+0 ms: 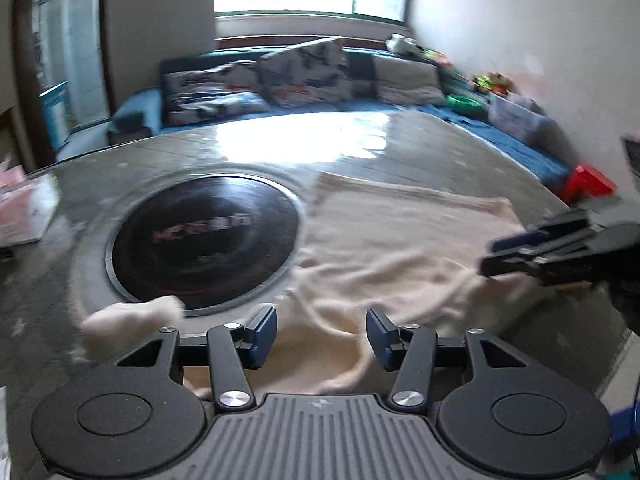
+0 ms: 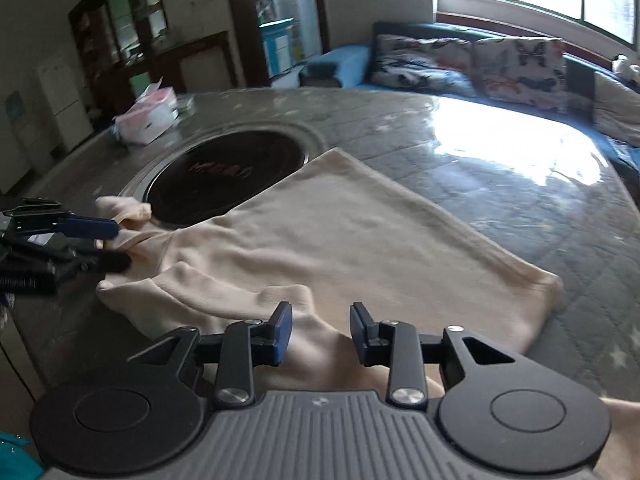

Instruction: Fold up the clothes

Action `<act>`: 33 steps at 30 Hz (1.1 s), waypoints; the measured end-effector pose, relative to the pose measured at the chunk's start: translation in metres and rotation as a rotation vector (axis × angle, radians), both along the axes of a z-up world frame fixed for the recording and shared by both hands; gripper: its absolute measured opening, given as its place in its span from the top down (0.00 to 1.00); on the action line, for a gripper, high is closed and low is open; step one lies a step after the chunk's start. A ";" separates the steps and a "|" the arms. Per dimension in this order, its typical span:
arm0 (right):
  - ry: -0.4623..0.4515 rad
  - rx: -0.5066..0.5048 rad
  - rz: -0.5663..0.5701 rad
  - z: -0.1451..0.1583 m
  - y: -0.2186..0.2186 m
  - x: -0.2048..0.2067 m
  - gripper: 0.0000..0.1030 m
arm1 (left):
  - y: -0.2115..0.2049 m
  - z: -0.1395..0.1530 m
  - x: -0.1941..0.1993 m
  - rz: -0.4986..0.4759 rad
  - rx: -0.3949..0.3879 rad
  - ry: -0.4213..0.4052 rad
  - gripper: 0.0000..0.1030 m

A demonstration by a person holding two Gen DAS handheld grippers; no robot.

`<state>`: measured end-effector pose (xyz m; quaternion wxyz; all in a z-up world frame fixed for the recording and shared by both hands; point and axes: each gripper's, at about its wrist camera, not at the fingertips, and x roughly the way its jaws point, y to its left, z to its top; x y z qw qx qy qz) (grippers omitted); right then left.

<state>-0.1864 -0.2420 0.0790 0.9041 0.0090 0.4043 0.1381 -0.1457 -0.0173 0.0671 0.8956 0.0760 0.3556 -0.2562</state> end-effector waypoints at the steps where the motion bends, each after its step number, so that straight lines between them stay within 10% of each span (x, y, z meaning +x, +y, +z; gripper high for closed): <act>1: 0.006 0.001 0.014 -0.002 0.003 0.002 0.68 | -0.004 -0.002 -0.002 -0.014 0.007 0.001 0.48; 6: 0.051 0.019 0.042 -0.014 0.009 0.011 0.70 | -0.016 -0.011 -0.006 -0.065 0.033 0.012 0.51; 14: 0.001 0.018 0.079 0.004 0.010 -0.014 0.91 | -0.022 -0.017 -0.012 -0.121 0.045 0.015 0.85; 24: -0.060 -0.016 0.209 0.037 0.023 -0.076 0.92 | -0.003 0.000 -0.047 -0.221 0.001 -0.022 0.88; 33: 0.069 -0.021 0.300 0.021 0.032 -0.107 0.90 | 0.011 -0.010 -0.075 -0.369 0.039 0.014 0.87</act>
